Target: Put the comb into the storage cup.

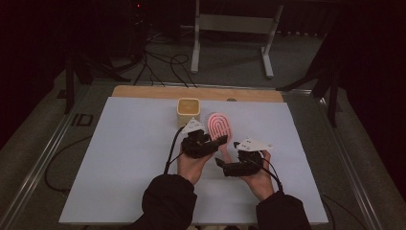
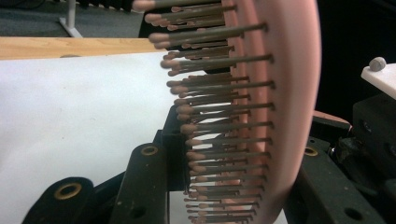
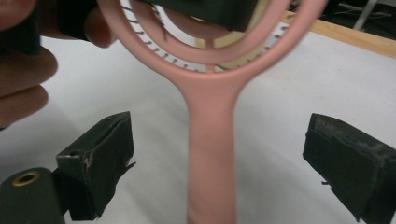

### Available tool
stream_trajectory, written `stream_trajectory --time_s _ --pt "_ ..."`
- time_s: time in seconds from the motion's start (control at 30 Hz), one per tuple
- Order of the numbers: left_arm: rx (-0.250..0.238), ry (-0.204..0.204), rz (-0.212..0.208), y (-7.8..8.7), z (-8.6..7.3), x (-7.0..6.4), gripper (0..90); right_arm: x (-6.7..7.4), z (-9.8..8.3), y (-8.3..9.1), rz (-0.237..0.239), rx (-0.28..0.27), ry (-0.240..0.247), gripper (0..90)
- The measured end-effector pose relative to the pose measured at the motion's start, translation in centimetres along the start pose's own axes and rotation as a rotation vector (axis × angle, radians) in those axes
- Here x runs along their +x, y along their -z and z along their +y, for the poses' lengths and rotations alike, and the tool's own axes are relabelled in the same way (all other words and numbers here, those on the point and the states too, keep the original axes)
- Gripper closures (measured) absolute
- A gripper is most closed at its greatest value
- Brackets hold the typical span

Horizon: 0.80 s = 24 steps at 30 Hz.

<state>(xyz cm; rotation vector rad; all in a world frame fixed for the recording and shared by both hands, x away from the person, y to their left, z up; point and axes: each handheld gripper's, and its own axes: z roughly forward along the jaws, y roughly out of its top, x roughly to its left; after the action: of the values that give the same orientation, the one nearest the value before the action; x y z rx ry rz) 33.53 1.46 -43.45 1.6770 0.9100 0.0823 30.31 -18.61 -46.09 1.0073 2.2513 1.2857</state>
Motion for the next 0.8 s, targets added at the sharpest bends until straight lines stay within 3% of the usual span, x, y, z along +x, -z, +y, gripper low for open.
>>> stream_trajectory --time_s 0.33,0.8 --pt "-0.012 0.004 0.018 0.7 0.4 0.6 64.5 -0.9 0.1 1.3 -0.04 -0.025 -0.011 8.6" --pt "-0.036 0.017 0.033 1.5 1.0 1.1 64.5 -2.9 -1.8 4.2 -0.124 -0.071 -0.027 8.7"
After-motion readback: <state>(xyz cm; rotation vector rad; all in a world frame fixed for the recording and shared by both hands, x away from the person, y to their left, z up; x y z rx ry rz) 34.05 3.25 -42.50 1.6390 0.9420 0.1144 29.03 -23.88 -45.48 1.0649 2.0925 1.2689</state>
